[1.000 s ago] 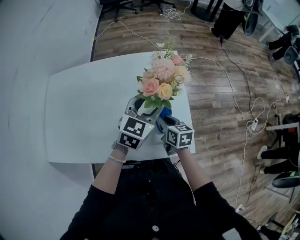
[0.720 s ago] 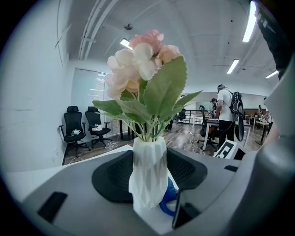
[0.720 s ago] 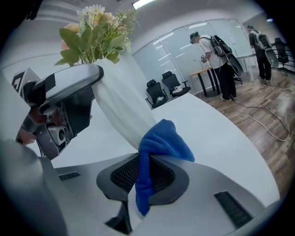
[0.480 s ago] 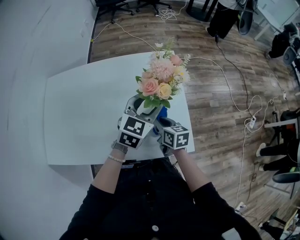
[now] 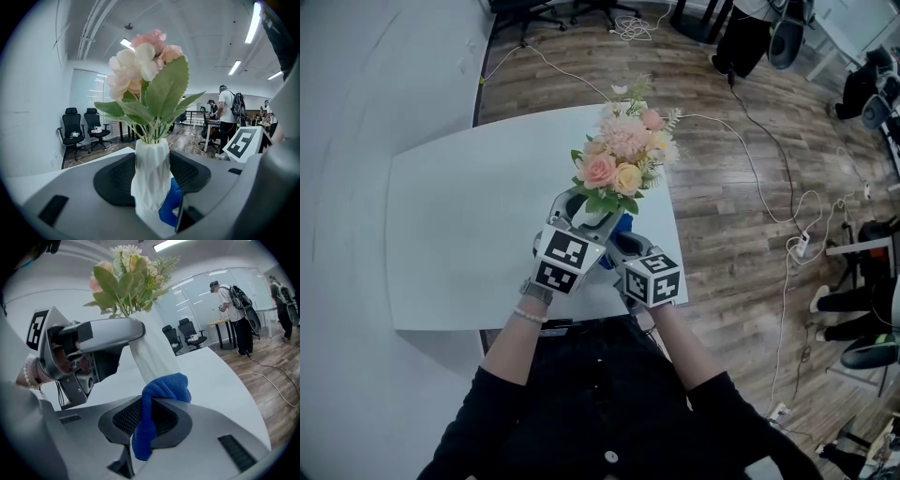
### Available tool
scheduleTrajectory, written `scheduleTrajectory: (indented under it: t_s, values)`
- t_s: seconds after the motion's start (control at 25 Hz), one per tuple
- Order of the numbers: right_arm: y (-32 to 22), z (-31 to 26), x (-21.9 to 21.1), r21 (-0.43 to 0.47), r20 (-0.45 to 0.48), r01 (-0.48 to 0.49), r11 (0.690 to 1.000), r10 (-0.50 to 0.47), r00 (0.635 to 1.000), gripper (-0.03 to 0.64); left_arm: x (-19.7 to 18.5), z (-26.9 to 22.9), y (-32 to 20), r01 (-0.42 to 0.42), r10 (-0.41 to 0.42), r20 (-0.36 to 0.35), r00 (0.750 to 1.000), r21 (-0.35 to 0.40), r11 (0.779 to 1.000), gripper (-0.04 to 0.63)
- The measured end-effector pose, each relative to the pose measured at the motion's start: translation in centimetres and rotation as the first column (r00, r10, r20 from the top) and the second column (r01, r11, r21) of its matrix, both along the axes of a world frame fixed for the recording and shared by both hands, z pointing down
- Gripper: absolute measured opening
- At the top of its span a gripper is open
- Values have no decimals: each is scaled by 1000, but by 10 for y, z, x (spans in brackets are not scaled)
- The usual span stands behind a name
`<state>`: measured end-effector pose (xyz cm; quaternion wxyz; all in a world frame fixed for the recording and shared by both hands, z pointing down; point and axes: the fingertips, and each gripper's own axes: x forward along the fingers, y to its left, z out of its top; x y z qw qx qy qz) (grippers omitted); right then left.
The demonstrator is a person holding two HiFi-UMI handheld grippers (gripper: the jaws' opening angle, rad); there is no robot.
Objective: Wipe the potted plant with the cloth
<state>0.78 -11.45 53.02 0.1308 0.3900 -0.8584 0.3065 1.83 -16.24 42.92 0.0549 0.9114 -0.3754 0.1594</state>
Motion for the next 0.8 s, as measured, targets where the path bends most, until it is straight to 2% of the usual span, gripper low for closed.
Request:
scheduleTrajectory:
  t_s: [0.4, 0.64, 0.8]
  values:
    - [2, -42, -6, 135, -49, 85, 987, -79, 996, 74, -1, 0, 0, -4, 4, -1, 1000, -3, 1000, 241]
    - [3, -50, -13, 215, -149, 194, 957, -164, 975, 74, -1, 2, -1, -5, 5, -1, 1000, -6, 1000, 241]
    - [9, -43, -18, 219, -194, 267, 938, -226, 955, 75, -1, 2, 0, -8, 8, -1, 1000, -7, 1000, 241]
